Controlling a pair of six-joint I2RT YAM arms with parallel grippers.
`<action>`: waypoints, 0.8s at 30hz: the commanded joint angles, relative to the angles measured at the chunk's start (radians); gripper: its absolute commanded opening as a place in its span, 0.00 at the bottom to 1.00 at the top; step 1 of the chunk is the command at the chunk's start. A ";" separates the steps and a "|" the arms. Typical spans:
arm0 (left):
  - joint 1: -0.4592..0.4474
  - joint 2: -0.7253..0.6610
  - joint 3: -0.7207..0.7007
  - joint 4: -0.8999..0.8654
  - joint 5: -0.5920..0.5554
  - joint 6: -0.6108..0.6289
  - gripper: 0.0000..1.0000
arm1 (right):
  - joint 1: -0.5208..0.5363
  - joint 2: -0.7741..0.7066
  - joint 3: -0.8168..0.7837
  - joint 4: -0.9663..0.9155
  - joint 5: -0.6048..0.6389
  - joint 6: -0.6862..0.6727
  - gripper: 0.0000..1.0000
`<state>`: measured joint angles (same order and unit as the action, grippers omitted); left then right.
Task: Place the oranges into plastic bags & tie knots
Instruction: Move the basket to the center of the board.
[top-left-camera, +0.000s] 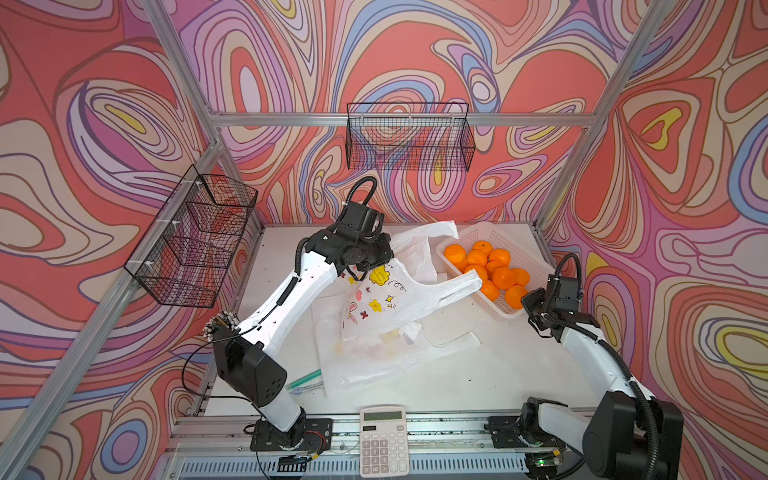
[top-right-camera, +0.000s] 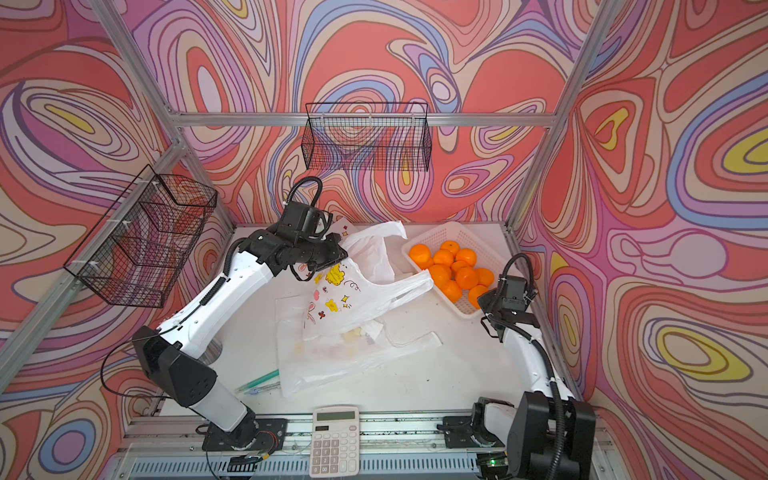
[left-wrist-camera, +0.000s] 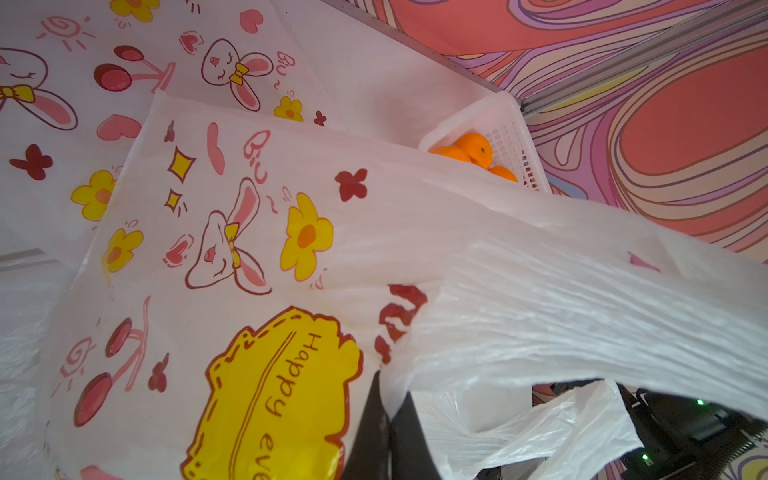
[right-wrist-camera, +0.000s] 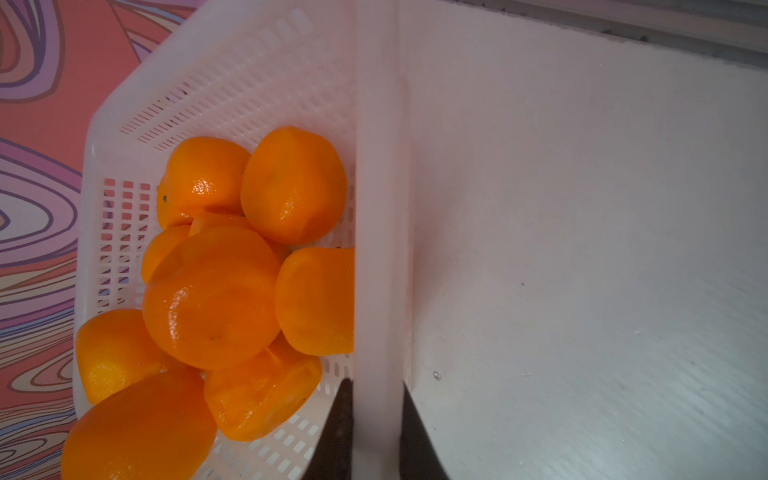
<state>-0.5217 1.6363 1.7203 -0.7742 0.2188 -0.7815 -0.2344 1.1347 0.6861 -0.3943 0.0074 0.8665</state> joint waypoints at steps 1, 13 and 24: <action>0.008 -0.027 -0.014 -0.015 -0.004 0.008 0.03 | -0.024 -0.022 -0.014 -0.071 0.026 -0.071 0.18; 0.022 -0.019 -0.028 -0.006 0.053 0.010 0.03 | -0.021 -0.169 0.113 -0.091 -0.361 -0.525 0.85; 0.021 -0.001 -0.027 0.003 0.088 0.004 0.02 | 0.222 0.109 0.182 0.106 -0.325 -0.478 0.98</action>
<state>-0.5037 1.6363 1.6989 -0.7738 0.2935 -0.7784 -0.0364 1.1770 0.8371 -0.3656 -0.3386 0.3977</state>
